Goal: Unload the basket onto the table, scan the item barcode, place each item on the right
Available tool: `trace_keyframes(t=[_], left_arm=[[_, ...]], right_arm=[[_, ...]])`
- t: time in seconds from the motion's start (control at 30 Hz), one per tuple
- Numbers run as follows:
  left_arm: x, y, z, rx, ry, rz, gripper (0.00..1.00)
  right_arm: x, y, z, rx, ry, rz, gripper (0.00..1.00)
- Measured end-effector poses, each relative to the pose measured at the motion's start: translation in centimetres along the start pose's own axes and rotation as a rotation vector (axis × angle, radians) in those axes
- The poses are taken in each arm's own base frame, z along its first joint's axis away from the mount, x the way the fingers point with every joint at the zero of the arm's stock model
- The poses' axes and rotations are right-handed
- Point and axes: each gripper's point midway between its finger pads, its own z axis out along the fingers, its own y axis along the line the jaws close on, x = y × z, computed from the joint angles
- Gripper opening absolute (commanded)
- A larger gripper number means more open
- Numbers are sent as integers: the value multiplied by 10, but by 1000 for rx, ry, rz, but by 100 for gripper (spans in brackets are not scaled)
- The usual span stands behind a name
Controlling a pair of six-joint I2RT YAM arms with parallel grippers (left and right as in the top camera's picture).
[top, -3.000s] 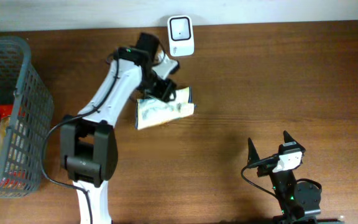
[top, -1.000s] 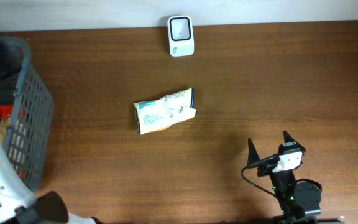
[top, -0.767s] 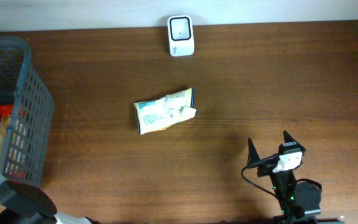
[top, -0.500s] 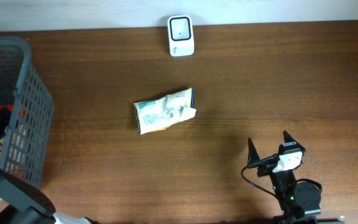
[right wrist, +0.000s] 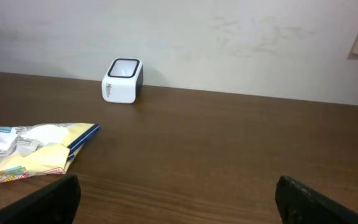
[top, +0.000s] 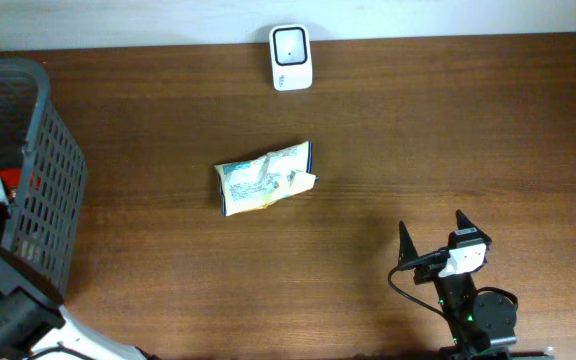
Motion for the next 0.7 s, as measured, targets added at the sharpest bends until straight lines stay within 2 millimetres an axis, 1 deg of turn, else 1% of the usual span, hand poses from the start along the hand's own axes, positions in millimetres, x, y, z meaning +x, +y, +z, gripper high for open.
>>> trace_keyframes(t=[0.03, 0.13, 0.17, 0.23, 0.27, 0.47, 0.5, 0.53, 0.57, 0.6, 0.63, 0.67, 0.7], left_arm=[[0, 0, 4, -1, 5, 4, 72], [0, 1, 5, 2, 3, 12, 37], [-1, 1, 5, 2, 1, 15, 24], [-4, 1, 2, 2, -12, 26, 6], [-6, 1, -1, 1, -20, 27, 0], [-10, 1, -9, 16, -3, 18, 0], [-11, -3, -12, 43, 11, 8, 0], [-16, -8, -19, 84, 9, 2, 0], [-32, -14, -35, 133, -41, -8, 0], [-55, -19, -57, 170, -115, -8, 0], [-71, -21, -75, 184, -174, -5, 0], [-88, -26, -99, 193, -245, 7, 0], [-99, -31, -124, 196, -307, 24, 0]], right_arm=[[0, 0, 0, 0, 0, -1, 99], [0, 0, 0, 0, 0, -1, 99], [0, 0, 0, 0, 0, 0, 99], [0, 0, 0, 0, 0, 0, 99], [0, 0, 0, 0, 0, -1, 99], [0, 0, 0, 0, 0, 0, 99], [0, 0, 0, 0, 0, 0, 99], [0, 0, 0, 0, 0, -1, 99], [0, 0, 0, 0, 0, 0, 99], [0, 0, 0, 0, 0, -1, 99], [0, 0, 0, 0, 0, 0, 99], [0, 0, 0, 0, 0, -1, 99], [0, 0, 0, 0, 0, -1, 99]])
